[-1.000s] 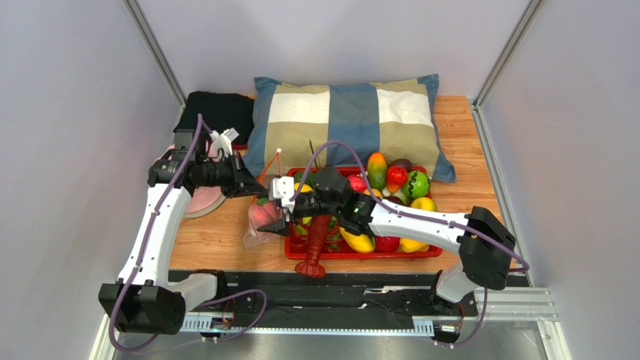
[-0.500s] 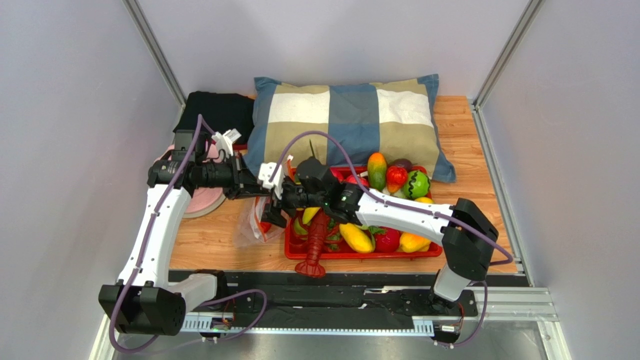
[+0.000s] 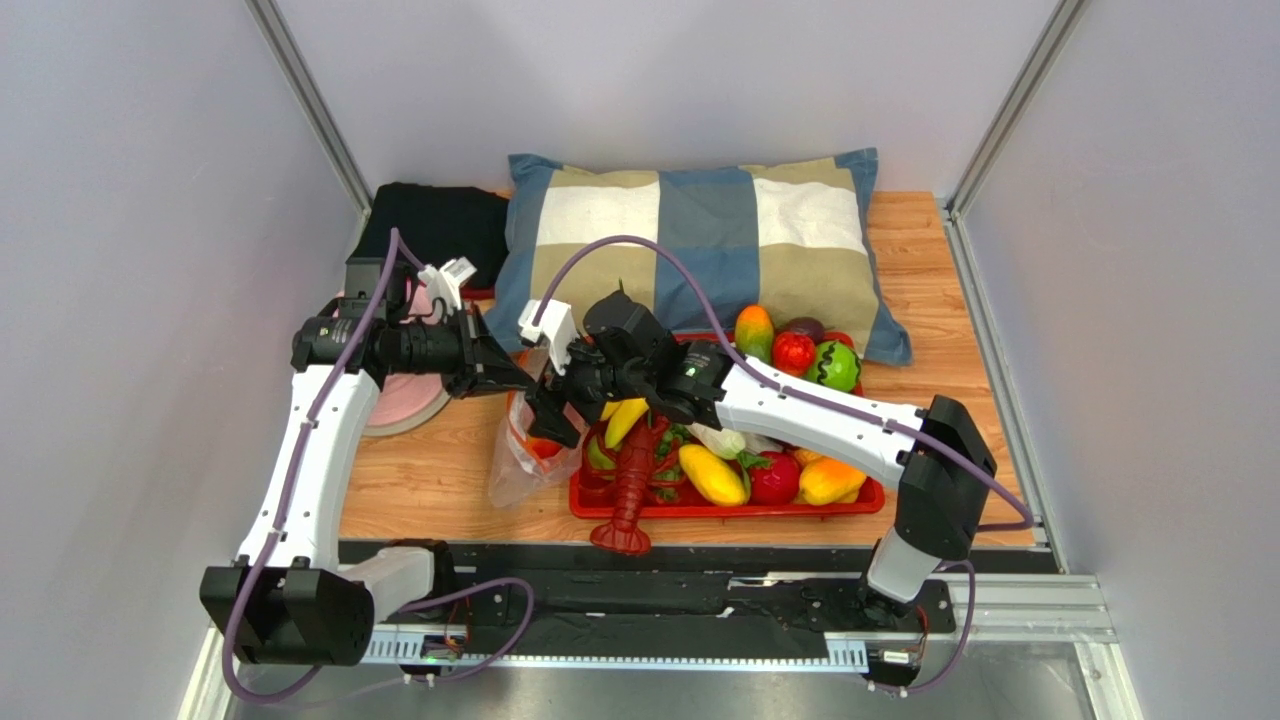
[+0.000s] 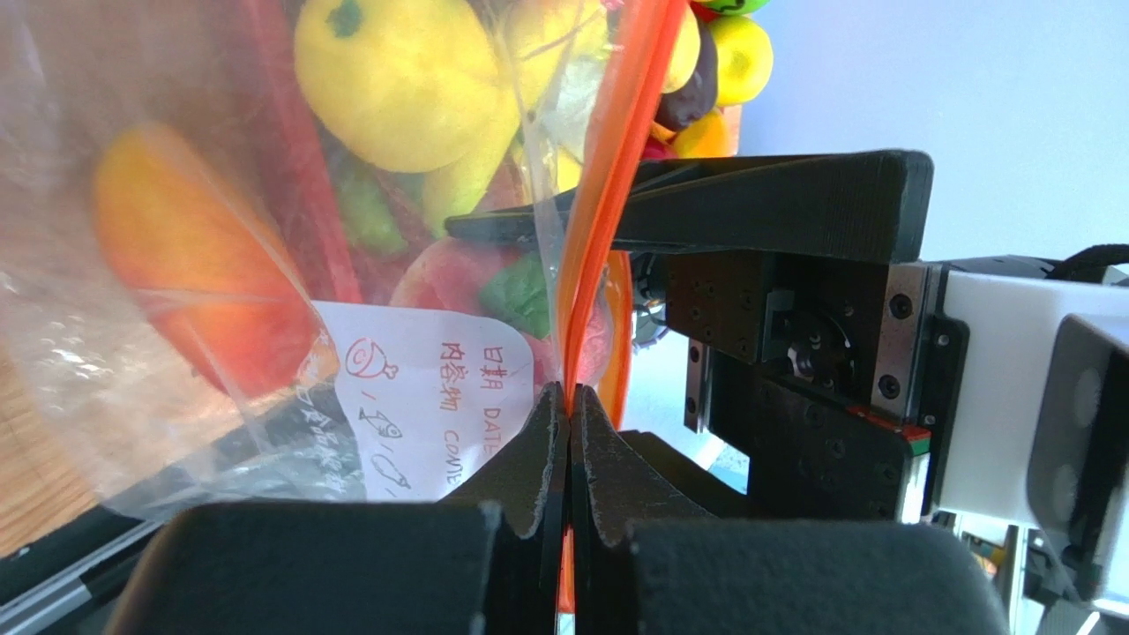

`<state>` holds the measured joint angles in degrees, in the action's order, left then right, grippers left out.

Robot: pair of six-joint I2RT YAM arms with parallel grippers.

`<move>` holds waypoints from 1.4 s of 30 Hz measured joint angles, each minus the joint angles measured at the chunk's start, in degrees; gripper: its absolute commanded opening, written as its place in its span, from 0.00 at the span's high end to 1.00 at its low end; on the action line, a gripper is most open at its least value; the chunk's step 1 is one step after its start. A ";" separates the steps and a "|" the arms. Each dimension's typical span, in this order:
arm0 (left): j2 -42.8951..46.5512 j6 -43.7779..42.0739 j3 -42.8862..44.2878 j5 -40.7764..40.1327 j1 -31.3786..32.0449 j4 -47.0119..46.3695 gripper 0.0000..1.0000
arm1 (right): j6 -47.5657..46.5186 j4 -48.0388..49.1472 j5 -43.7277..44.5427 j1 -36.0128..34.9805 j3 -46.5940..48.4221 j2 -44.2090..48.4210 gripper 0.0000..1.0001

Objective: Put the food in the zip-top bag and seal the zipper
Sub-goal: Place the fake fruit in the zipper food storage bag, then adjust the zipper food storage bag at the center of the board.

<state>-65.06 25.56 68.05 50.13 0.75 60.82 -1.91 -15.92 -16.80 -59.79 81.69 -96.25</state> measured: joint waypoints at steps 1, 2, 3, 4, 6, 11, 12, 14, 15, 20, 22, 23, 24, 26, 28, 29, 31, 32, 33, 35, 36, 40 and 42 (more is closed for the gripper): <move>-0.11 0.02 -0.02 -0.07 -0.07 0.13 1.00 | -1.16 -1.42 -0.17 0.00 0.07 0.13 0.13; -0.15 0.04 0.00 -0.09 -0.09 0.22 1.00 | -2.08 -2.60 -0.26 0.00 0.11 0.22 0.04; -0.15 0.07 0.00 -0.07 -0.09 0.28 1.00 | -3.67 -4.02 -0.37 0.00 0.15 0.28 0.02; -0.15 0.07 0.00 -0.07 -0.09 0.31 1.00 | -5.07 -5.62 -0.48 -0.02 0.22 0.31 0.01; -0.15 0.07 0.00 -0.04 -0.11 0.35 1.00 | -7.78 -8.66 -0.61 0.00 0.24 0.31 0.00; -0.17 0.04 0.00 -0.07 -1.36 0.76 1.00 | -12.15 -13.25 -1.75 0.00 0.24 0.66 0.00; -0.15 0.04 0.00 -0.07 -1.49 0.81 1.00 | -12.85 -13.66 -2.23 0.00 0.24 0.96 0.00; -0.15 0.04 0.00 -0.09 -1.57 0.94 1.00 | -14.49 -14.14 -3.21 0.00 0.24 1.97 0.04; -0.15 0.02 0.00 -0.09 -1.62 1.05 1.00 | -15.13 -14.25 -3.50 0.00 0.24 2.45 0.06; -0.17 -0.66 0.68 -1.64 -1.95 2.75 1.00 | -20.00 -16.17 -4.87 0.00 1.16 3.63 0.23; -0.20 -1.73 2.16 -4.00 -2.10 4.11 1.00 | -22.29 -18.25 -5.09 0.00 1.40 3.63 0.27; -0.20 -2.58 3.50 -6.23 -2.08 4.96 1.00 | -22.93 -18.80 -5.18 0.00 1.40 3.63 0.30; -0.13 -3.37 4.61 -8.26 -2.10 5.44 1.00 | -24.11 -19.96 -5.22 0.00 1.42 3.63 0.30; 0.02 -5.33 6.38 -13.27 -2.16 6.56 1.00 | -25.75 -22.34 -5.46 0.11 1.53 3.61 0.30; 0.31 -7.17 6.75 -17.81 -2.29 7.45 1.00 | -27.32 -24.61 -5.79 0.26 1.60 3.61 0.30; 0.33 -8.04 6.67 -19.50 -2.34 8.00 1.00 | -27.85 -25.35 -5.86 0.26 1.60 3.61 0.31; 0.35 -9.51 5.81 -22.64 -2.36 8.52 1.00 | -28.76 -27.02 -5.90 0.37 1.60 3.61 0.31; 0.35 -9.97 5.14 -23.56 -2.36 8.55 1.00 | -29.09 -27.69 -5.92 0.42 1.62 3.61 0.30; 0.39 -10.43 4.13 -24.33 -2.36 8.63 1.00 | -29.42 -28.28 -5.95 0.52 1.62 3.61 0.29; 0.39 -10.86 2.86 -24.48 -2.36 8.94 1.00 | -29.44 -29.16 -6.08 0.74 1.81 3.61 0.23; 0.39 -10.95 2.56 -24.00 -2.36 9.03 1.00 | -29.24 -29.55 -6.12 0.92 2.16 3.61 0.22; 0.59 -10.60 2.51 -18.73 -2.36 8.46 1.00 | -22.18 -27.85 -5.35 2.01 4.09 3.61 0.18; 0.74 -9.62 2.51 -15.47 -2.36 7.80 1.00 | -16.13 -25.97 -5.03 3.26 5.46 3.41 0.18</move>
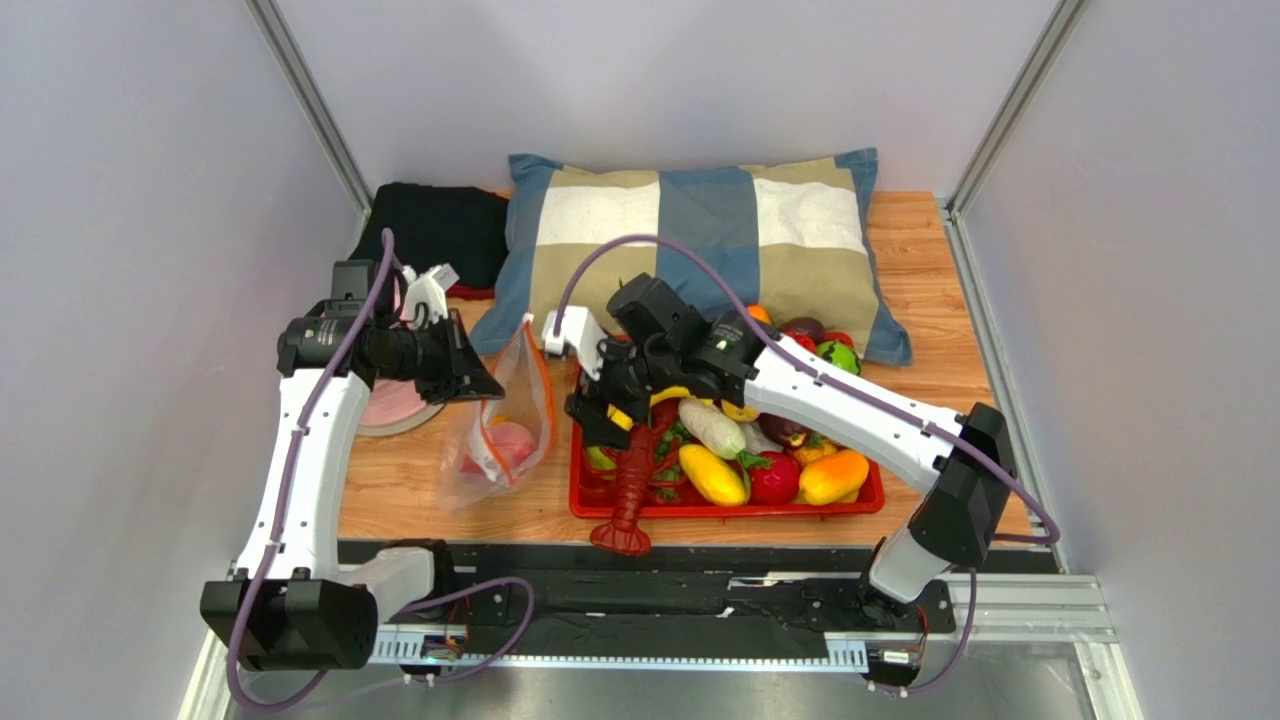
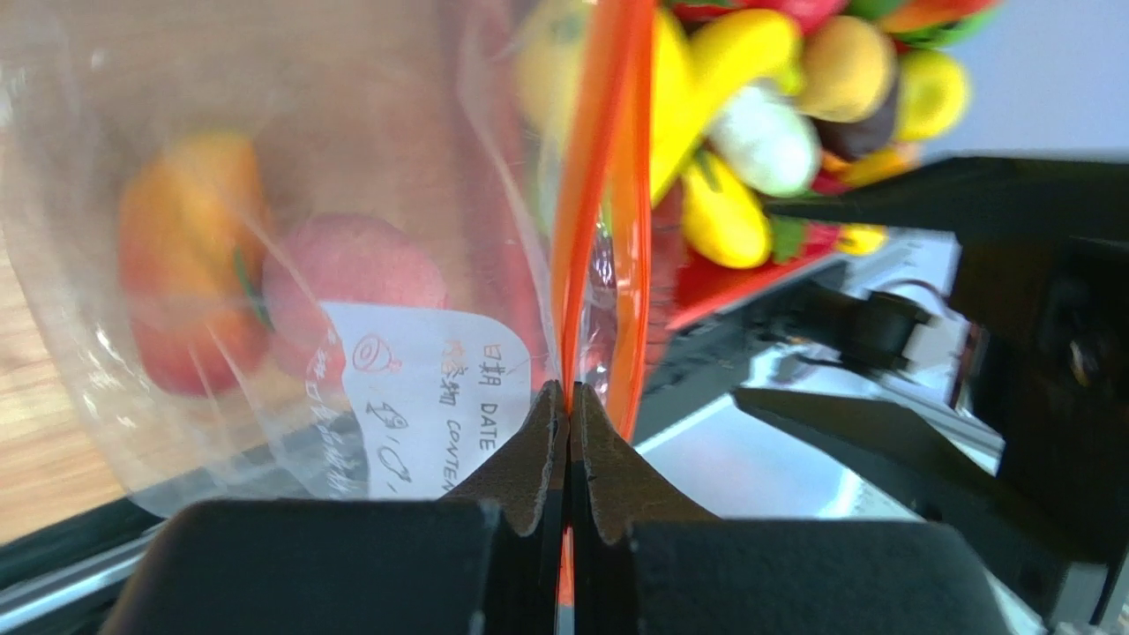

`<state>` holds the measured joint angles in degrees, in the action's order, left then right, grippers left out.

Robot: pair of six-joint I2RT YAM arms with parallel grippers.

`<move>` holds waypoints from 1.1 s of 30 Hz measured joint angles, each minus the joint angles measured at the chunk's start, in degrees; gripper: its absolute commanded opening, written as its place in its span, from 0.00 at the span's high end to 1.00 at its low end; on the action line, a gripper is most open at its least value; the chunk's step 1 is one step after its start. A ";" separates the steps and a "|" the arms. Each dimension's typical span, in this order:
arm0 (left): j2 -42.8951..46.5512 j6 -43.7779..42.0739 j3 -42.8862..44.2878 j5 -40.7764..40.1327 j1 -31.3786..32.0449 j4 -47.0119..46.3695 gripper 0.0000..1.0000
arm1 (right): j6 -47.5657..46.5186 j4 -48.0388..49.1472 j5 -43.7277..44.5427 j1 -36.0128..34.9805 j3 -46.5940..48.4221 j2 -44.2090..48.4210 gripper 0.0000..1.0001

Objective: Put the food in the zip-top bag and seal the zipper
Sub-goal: Adjust the zipper food storage bag at the center of the board.

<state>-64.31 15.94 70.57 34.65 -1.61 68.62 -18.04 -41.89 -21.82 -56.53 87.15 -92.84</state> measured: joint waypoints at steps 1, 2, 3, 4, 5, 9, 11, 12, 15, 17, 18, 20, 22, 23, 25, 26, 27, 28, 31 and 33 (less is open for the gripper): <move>0.13 0.96 0.00 1.95 0.00 -0.61 1.00 | 3.34 1.31 0.31 0.81 0.76 -0.13 0.16; 0.26 2.25 0.00 4.13 0.00 -1.64 1.00 | 6.71 2.43 0.35 1.60 1.36 -0.26 0.15; 0.39 3.48 -0.02 5.86 0.00 -2.71 1.00 | 9.49 3.34 0.22 2.27 1.84 -0.39 0.15; 0.50 4.63 -0.04 7.21 0.00 -3.76 1.00 | 11.98 4.20 0.13 2.89 2.23 -0.57 0.14; 0.59 5.88 -0.15 8.68 0.00 -5.03 1.00 | 15.28 5.44 -0.24 3.58 2.64 -0.81 0.14; 0.57 9.16 -2.27 13.16 0.00 -9.20 1.00 | 23.02 8.20 -0.61 4.72 3.74 -2.58 0.24; 0.39 10.10 -3.78 14.14 0.00 -10.40 1.00 | 25.68 9.09 -0.81 4.90 5.01 -4.79 0.42; 0.37 10.47 -4.50 14.38 0.00 -10.80 1.00 | 26.58 9.53 -1.16 5.18 5.51 -6.01 0.43; 0.39 10.82 -5.73 14.36 0.00 -11.32 1.00 | 30.47 9.88 -3.08 6.51 6.14 -9.29 0.24; 0.39 10.82 -6.54 14.36 0.00 -11.72 1.00 | 32.63 9.79 -4.63 8.24 6.14 -10.60 0.17; 0.42 10.93 -7.02 14.40 0.00 -11.91 1.00 | 33.57 9.81 -5.55 9.09 6.14 -10.95 0.16; 0.48 11.28 -8.04 14.47 0.00 -12.55 1.00 | 35.43 9.97 -7.30 10.49 6.14 -11.13 0.16; 0.50 11.76 -8.46 14.36 0.00 -12.79 1.00 | 37.31 10.99 -9.27 11.58 6.14 -11.13 0.16; 0.50 11.89 -8.46 14.36 0.00 -12.96 1.00 | 38.03 11.56 -10.05 11.67 6.14 -11.13 0.16; 0.50 12.13 -8.46 14.34 0.00 -13.22 1.00 | 39.19 12.26 -11.74 11.54 6.14 -11.10 0.16; 0.50 12.22 -8.46 14.34 0.00 -13.22 1.00 | 39.47 12.50 -12.44 11.34 6.14 -11.06 0.15; 0.50 12.35 -8.46 14.32 0.00 -13.25 1.00 | 39.67 12.50 -13.16 11.21 6.12 -10.97 0.14; 0.50 12.52 -8.41 14.29 0.00 -13.25 1.00 | 39.71 12.48 -13.68 11.17 6.01 -10.80 0.14; 0.50 13.16 -8.37 14.32 0.00 -13.42 1.00 | 39.74 12.22 -14.58 11.02 4.70 -9.25 0.13; 0.46 13.66 -8.37 14.43 0.00 -13.68 1.00 | 39.71 12.09 -14.75 10.99 3.06 -7.04 0.14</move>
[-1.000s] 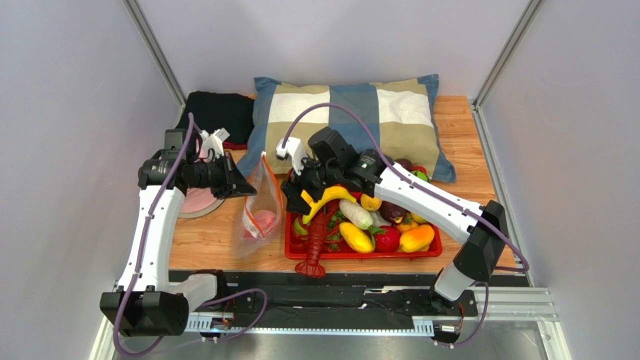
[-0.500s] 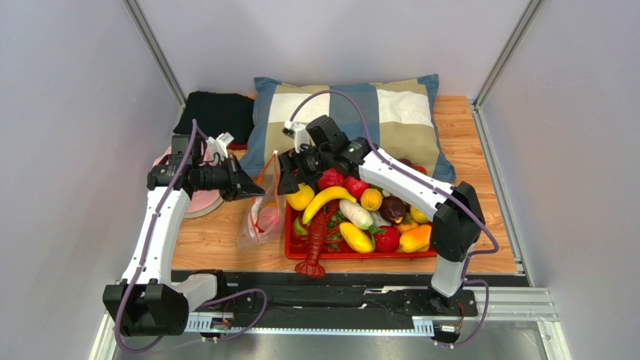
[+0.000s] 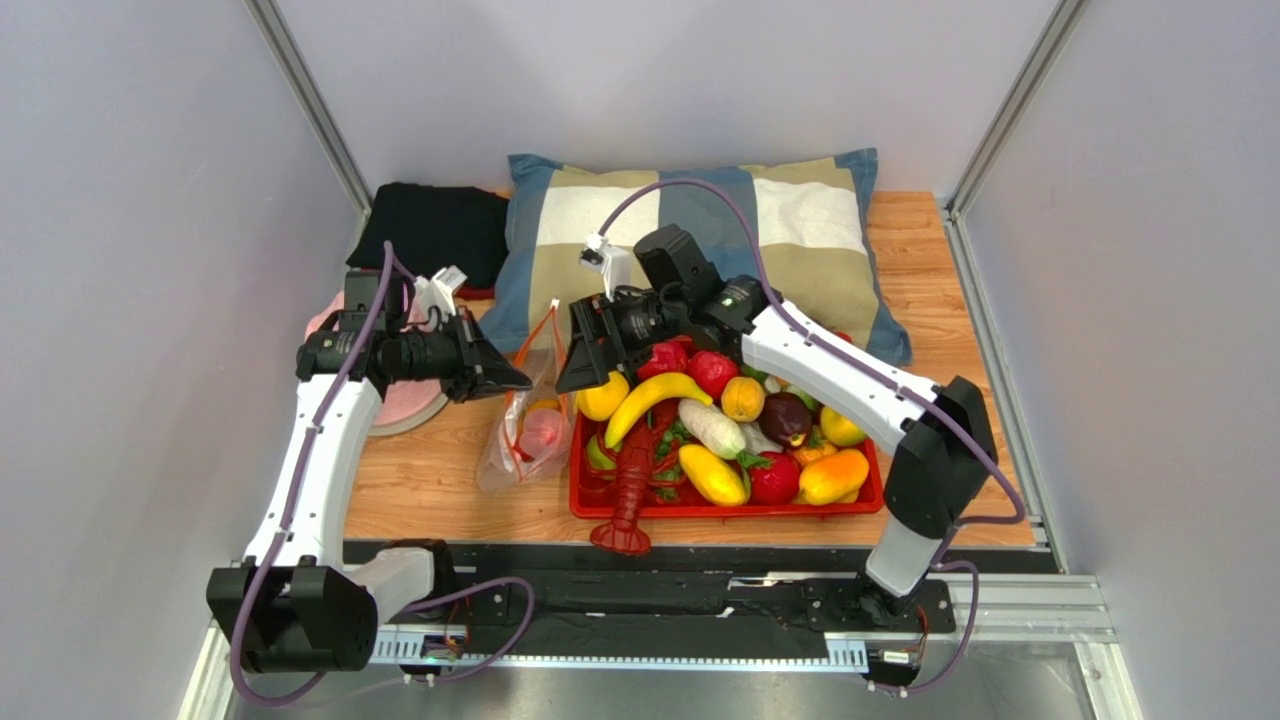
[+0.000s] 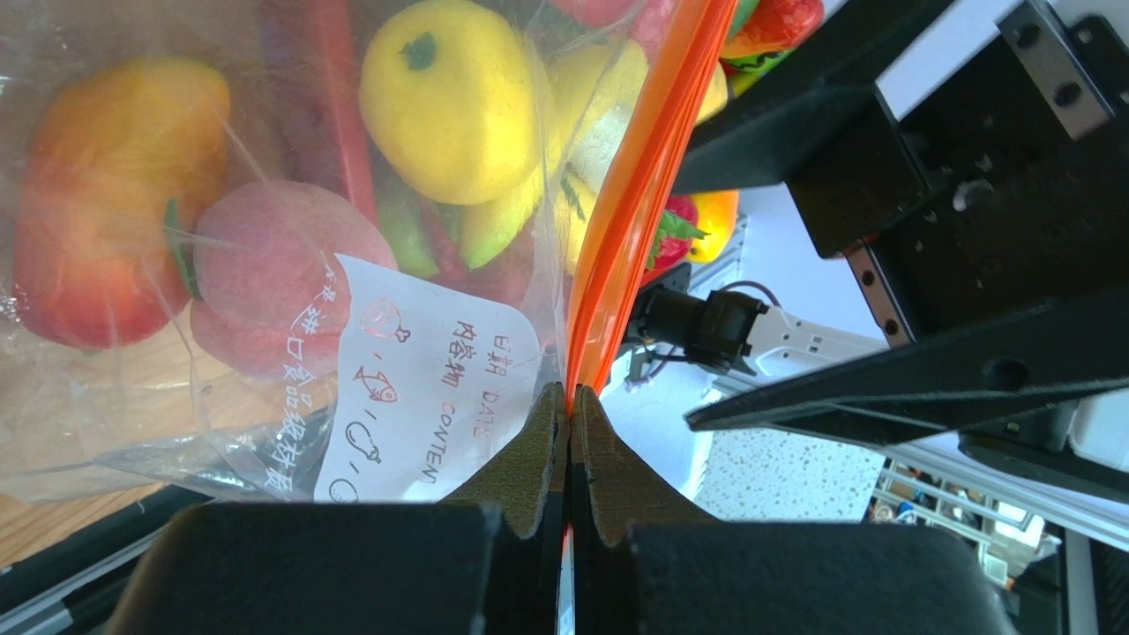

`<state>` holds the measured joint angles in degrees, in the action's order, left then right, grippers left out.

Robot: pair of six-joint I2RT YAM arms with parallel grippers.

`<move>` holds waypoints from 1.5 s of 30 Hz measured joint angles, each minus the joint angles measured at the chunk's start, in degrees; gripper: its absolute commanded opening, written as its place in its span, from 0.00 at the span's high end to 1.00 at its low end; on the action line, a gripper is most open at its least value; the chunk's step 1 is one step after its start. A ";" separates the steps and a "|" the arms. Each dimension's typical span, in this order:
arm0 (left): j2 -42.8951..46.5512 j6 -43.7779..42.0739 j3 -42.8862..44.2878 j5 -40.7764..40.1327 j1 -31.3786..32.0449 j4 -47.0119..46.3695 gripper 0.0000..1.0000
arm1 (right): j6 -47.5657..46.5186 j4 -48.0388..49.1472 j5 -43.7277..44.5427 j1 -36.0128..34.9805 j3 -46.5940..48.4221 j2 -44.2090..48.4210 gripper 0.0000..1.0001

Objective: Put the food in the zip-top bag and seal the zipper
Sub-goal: Adjust the zipper food storage bag at the center of the board.

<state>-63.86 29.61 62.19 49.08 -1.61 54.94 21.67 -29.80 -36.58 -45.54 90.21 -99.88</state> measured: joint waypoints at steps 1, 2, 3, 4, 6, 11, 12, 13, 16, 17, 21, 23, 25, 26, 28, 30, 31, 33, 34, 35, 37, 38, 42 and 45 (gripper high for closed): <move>-0.02 0.33 0.00 0.13 0.00 -0.17 1.00 | 0.00 -0.04 0.13 -0.04 -0.55 1.01 0.15; -0.02 0.63 0.00 0.31 0.00 -0.39 1.00 | -0.04 -0.11 0.31 -0.11 -0.85 1.84 0.16; -0.02 0.98 0.00 0.55 0.00 -0.70 1.00 | -0.13 -0.13 0.59 -0.24 -0.94 2.49 0.18; -0.02 1.29 0.00 0.83 0.00 -0.90 1.00 | -0.33 -0.02 1.18 -0.50 -0.94 2.99 0.20; -0.13 1.92 0.00 1.49 0.00 -1.36 1.00 | -0.57 0.07 2.43 -0.98 -0.68 3.10 0.21; -0.44 2.64 0.00 1.92 0.02 -1.84 1.00 | -1.44 -0.33 5.60 -3.13 1.31 -0.04 0.45; -0.44 2.64 0.00 1.95 0.00 -1.84 1.00 | -1.70 -0.39 6.34 -3.39 1.55 -0.76 0.76; -0.42 2.60 0.00 1.92 0.00 -1.84 1.00 | -2.03 -0.63 6.97 -3.58 1.62 -1.36 0.96; -0.35 1.16 0.39 0.37 0.02 -0.17 1.00 | -3.43 -2.23 8.63 -3.80 1.62 -2.12 1.00; -0.28 0.31 0.83 -1.07 0.02 0.94 1.00 | -3.87 -3.08 9.29 -3.72 1.64 -2.12 1.00; 1.46 -4.98 3.52 -16.15 0.00 5.42 1.00 | -6.73 -6.49 10.78 -3.10 2.10 -1.88 1.00; 2.40 -8.17 4.79 -24.83 0.00 7.02 1.00 | -8.28 -8.48 11.17 -2.99 2.10 -1.36 1.00; 2.67 -10.88 5.49 -31.21 0.00 7.89 1.00 | -9.75 -9.92 11.47 -2.89 2.08 -0.63 1.00; 2.45 -12.72 5.70 -34.88 0.00 8.46 1.00 | -10.62 -10.54 11.61 -2.86 2.08 -0.13 1.00; 1.64 -14.71 5.70 -38.25 0.07 9.25 1.00 | -11.78 -10.78 11.63 -2.86 2.08 0.52 1.00; 0.33 -16.55 5.70 -40.06 0.26 9.94 1.00 | -13.14 -10.67 11.54 -3.10 2.08 0.74 1.00; -0.33 -17.31 5.75 -40.50 0.37 10.16 1.00 | -13.73 -10.69 11.50 -3.17 2.08 0.74 1.00; -1.49 -18.58 5.81 -40.70 0.59 10.51 1.00 | -14.75 -10.97 11.47 -3.08 2.10 0.74 1.00; -1.88 -19.08 5.86 -40.59 0.70 10.64 1.00 | -15.28 -11.19 11.45 -2.93 2.21 0.74 1.00; -2.29 -19.63 6.14 -39.71 0.74 11.10 1.00 | -15.82 -11.80 11.43 -2.78 2.62 0.74 1.00; -2.73 -20.09 6.91 -37.88 0.70 11.74 1.00 | -16.65 -12.94 11.21 -2.51 3.43 0.76 1.00; -2.73 -20.24 7.15 -36.44 0.70 11.85 1.00 | -17.07 -13.53 11.02 -2.34 3.89 0.76 0.97; -2.60 -20.26 6.99 -33.20 0.98 12.37 1.00 | -18.69 -15.39 10.73 -2.01 4.13 0.96 0.65; -2.54 -20.11 6.75 -32.13 1.14 12.57 1.00 | -20.26 -16.70 10.47 -1.99 4.15 0.98 0.31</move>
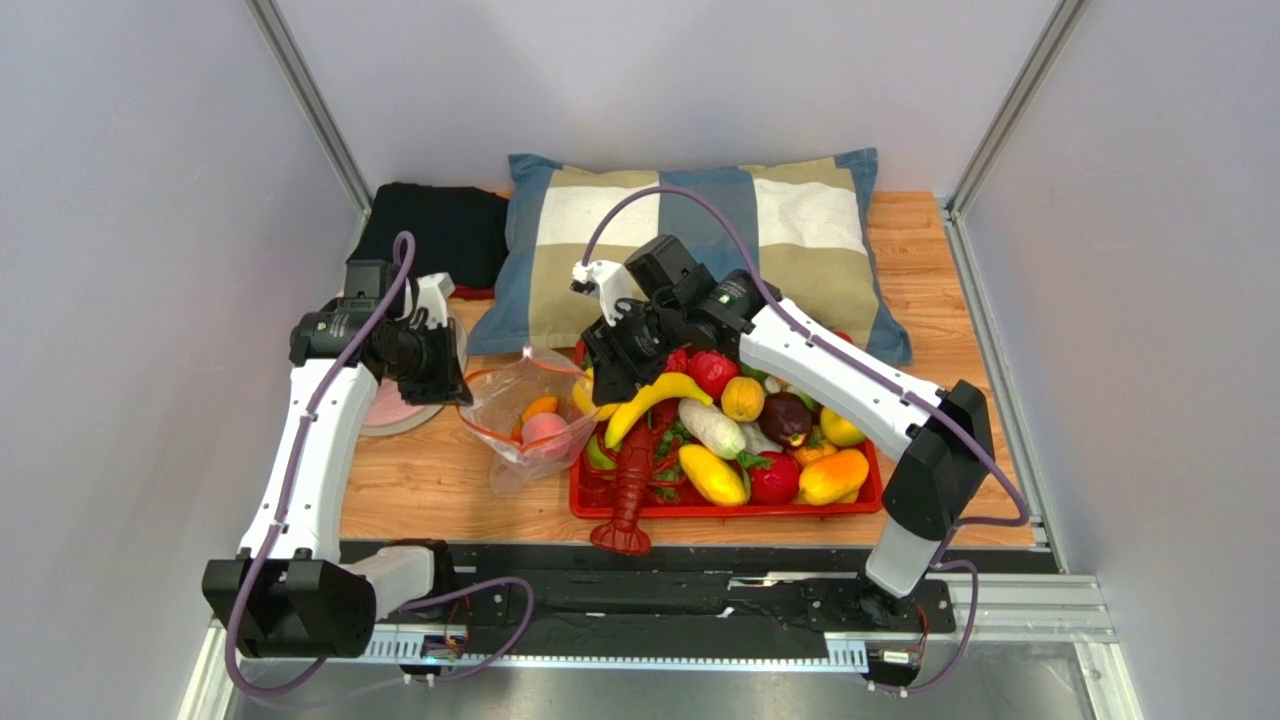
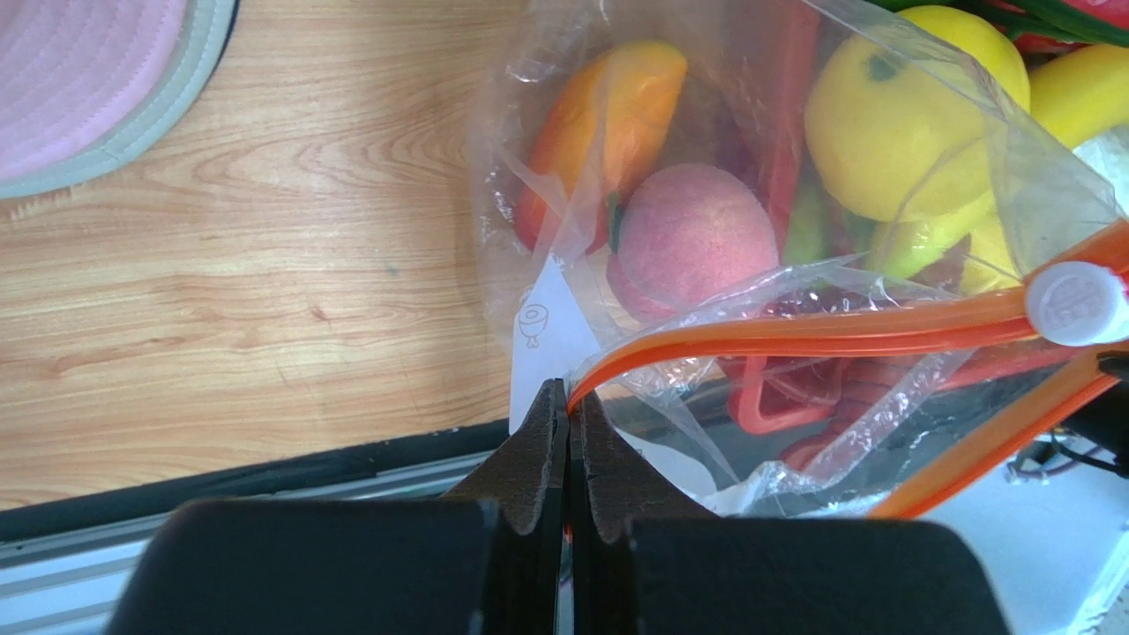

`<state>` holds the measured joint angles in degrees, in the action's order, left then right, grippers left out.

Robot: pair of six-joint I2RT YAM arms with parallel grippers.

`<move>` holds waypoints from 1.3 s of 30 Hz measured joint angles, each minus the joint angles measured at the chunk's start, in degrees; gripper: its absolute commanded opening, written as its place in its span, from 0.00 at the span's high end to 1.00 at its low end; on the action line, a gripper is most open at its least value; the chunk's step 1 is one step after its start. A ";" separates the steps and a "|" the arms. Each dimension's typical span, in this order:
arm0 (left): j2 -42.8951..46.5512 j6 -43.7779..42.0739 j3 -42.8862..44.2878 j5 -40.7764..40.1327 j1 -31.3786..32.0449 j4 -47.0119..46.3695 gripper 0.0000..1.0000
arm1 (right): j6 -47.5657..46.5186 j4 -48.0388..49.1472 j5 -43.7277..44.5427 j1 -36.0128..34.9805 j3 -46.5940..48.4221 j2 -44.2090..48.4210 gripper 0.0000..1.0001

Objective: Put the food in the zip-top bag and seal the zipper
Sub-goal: Adjust the zipper food storage bag at the center of the board, then pick up the fake fruit from the bin.

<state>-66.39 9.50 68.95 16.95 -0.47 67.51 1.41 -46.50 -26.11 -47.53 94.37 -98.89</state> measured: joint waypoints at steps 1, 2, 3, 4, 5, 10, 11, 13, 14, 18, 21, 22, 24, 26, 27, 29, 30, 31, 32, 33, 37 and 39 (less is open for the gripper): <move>0.00 0.15 0.00 0.39 0.00 0.00 1.00 | -0.48 -0.31 -0.02 0.04 0.00 0.09 0.25; 0.00 0.17 0.00 0.66 0.00 0.00 1.00 | -1.22 -0.63 0.00 0.11 -0.02 0.22 0.18; 0.00 0.20 0.00 0.94 0.00 0.00 1.00 | -1.60 -0.87 0.00 0.22 -0.02 0.44 0.16; 0.00 0.22 -0.02 1.20 0.00 -0.02 1.00 | -2.21 -1.03 -0.02 0.50 0.00 0.76 0.13; 0.00 0.33 -0.04 1.51 0.00 -0.04 1.00 | -2.58 -1.14 0.00 0.87 0.09 1.14 0.11; 0.00 0.57 -0.57 2.62 0.00 -0.09 1.00 | -5.18 -2.45 0.24 5.79 0.57 4.11 0.07; 0.00 0.59 -0.59 2.71 0.00 -0.11 1.00 | -6.08 -3.02 0.85 7.19 0.57 4.94 0.07; 0.00 0.66 -0.59 3.13 0.00 -0.11 1.00 | -7.76 -4.15 2.69 10.10 0.48 6.69 0.07; 0.00 0.68 -0.59 3.32 0.00 -0.11 1.00 | -8.57 -4.35 3.87 11.65 0.15 7.63 0.06; -0.07 0.83 -0.59 4.02 0.00 -0.11 1.00 | -11.98 -6.08 10.05 16.81 -2.25 11.10 0.06; -0.11 0.85 -0.59 4.33 0.00 -0.11 1.00 | -13.81 -7.69 14.93 20.13 -4.24 11.98 0.07; -0.11 0.85 -0.59 4.44 0.00 -0.11 1.00 | -14.12 -8.09 16.74 21.38 -4.85 11.96 0.08; -0.11 0.85 -0.59 4.59 0.00 -0.11 1.00 | -14.43 -9.03 18.80 23.12 -5.77 11.93 0.08; -0.11 0.85 -0.59 4.66 0.00 -0.13 1.00 | -14.71 -9.68 20.13 24.72 -6.54 11.98 0.08; -0.09 0.85 -0.61 4.66 0.00 -0.15 1.00 | -14.80 -9.77 20.72 25.42 -7.08 11.98 0.08; -0.09 0.85 -0.70 4.83 0.00 -0.20 1.00 | -14.80 -9.81 21.40 26.23 -8.09 11.93 0.08; -0.09 0.85 -0.70 4.90 0.00 -0.22 1.00 | -14.78 -9.84 21.55 26.36 -8.31 11.85 0.08; -0.07 0.85 -0.74 5.01 0.00 -0.22 1.00 | -14.78 -9.84 21.55 26.38 -8.33 11.58 0.07; -0.04 0.85 -0.76 5.01 0.00 -0.20 1.00 | -14.69 -9.44 21.49 26.38 -8.33 11.23 0.08; -0.04 0.85 -0.76 5.03 0.00 -0.20 1.00 | -14.51 -9.07 21.40 26.38 -8.31 10.73 0.08; 0.00 0.85 -0.76 5.03 0.00 -0.20 1.00 | -13.29 -8.13 20.59 26.38 -6.99 6.47 0.09; 0.13 0.85 -0.76 5.01 0.00 -0.20 1.00 | -12.57 -7.56 20.17 26.38 -6.60 4.04 0.10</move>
<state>-66.26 10.35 68.18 21.96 -0.47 67.31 -11.16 -54.06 -5.93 -21.15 87.77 -94.85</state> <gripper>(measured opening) 0.008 0.914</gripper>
